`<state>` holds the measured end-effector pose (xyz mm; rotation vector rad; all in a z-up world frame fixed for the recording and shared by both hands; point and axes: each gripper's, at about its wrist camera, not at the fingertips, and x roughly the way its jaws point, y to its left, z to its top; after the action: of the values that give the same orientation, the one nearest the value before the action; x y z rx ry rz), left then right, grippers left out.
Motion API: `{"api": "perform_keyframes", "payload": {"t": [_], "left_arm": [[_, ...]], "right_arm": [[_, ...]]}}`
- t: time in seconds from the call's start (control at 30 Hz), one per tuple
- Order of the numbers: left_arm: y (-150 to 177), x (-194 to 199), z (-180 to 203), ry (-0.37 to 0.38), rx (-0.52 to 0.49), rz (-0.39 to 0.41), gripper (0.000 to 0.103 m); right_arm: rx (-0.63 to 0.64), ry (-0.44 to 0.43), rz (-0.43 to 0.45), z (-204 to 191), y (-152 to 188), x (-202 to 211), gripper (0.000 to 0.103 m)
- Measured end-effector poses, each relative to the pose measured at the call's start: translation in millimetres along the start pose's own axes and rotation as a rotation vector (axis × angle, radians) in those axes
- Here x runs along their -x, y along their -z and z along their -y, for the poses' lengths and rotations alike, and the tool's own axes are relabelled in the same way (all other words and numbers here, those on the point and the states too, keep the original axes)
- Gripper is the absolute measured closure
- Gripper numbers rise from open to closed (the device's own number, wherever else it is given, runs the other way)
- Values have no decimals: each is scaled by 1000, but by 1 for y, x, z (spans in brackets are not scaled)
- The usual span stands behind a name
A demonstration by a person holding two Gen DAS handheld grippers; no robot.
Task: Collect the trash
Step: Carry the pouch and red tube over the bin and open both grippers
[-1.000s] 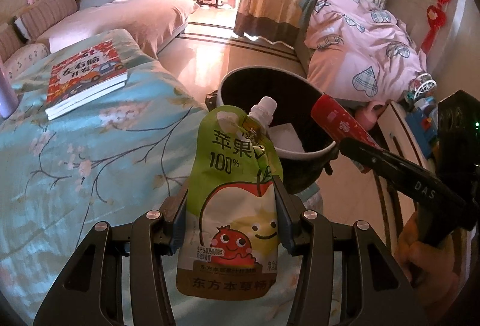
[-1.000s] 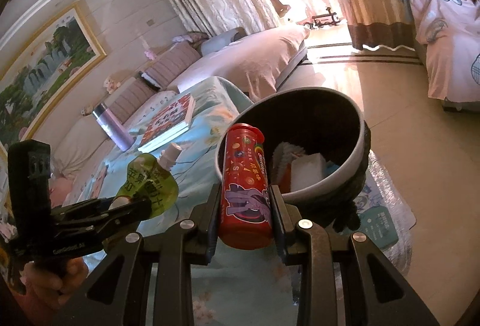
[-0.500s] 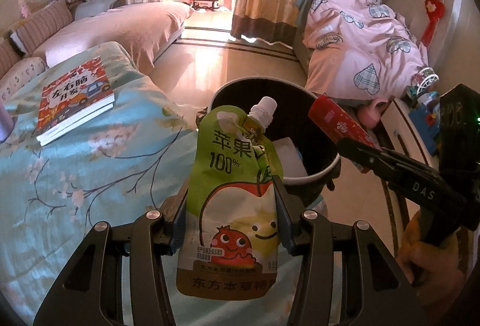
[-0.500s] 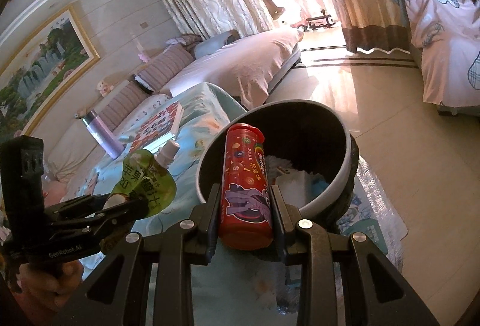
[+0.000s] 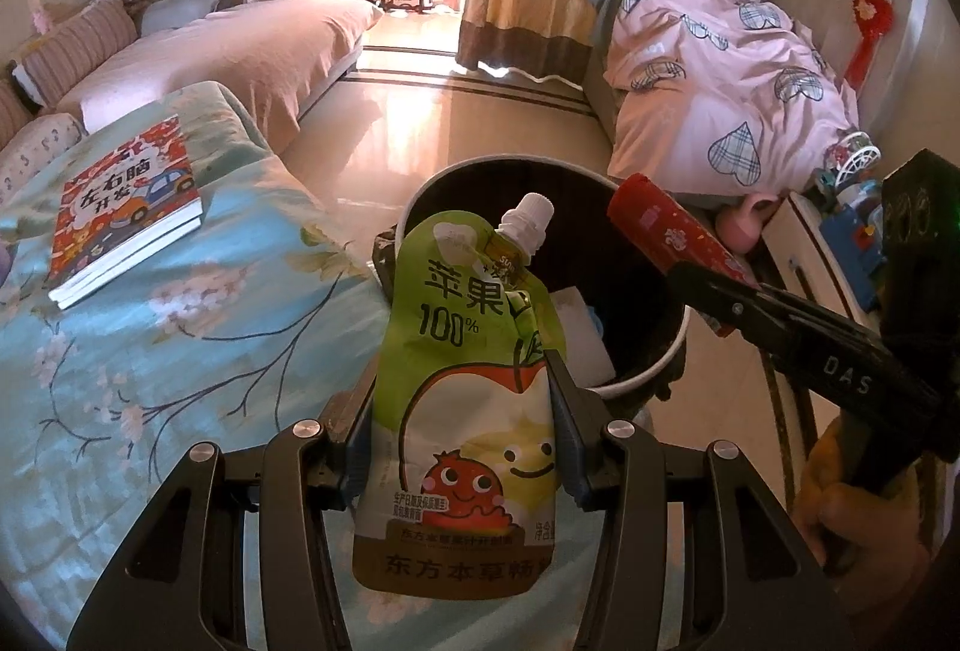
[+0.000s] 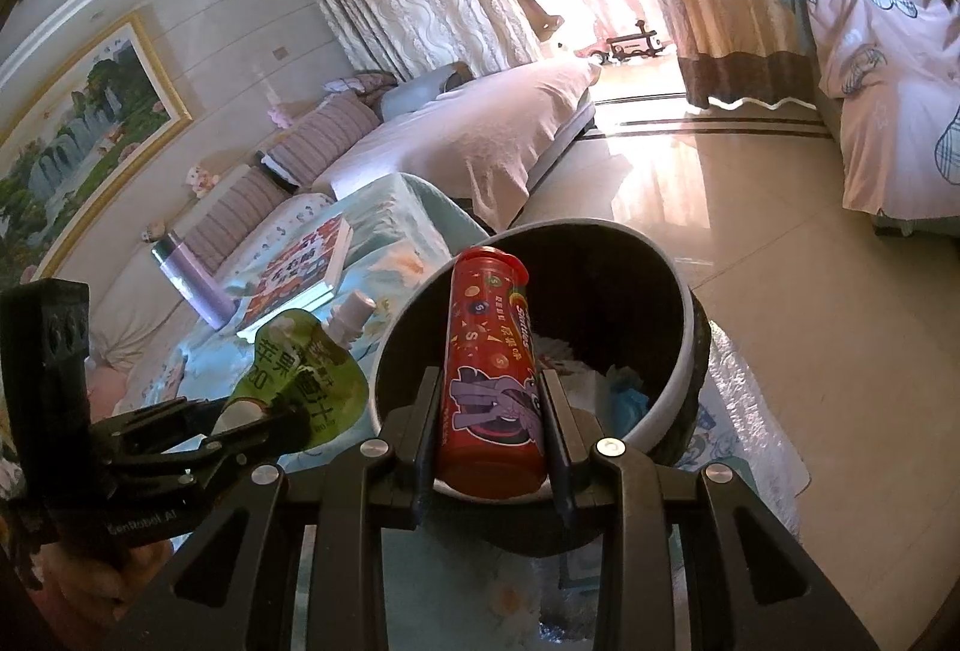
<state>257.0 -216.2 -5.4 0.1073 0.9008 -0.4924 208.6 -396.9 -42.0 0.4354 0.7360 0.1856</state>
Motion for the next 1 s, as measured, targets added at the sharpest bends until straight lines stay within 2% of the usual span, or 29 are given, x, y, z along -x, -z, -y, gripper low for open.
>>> {"api": "perform_keyframes", "payload": {"t": [0.3,1.0], "left_arm": [[-13,-13,6,-2,-2,-17,55],[-21,-31,11,-17,0,-56,55]], "right_arm": [[-6,27,-15,9,-7,-7,72],[-10,53,-51,15,-15,-22,72]]}}
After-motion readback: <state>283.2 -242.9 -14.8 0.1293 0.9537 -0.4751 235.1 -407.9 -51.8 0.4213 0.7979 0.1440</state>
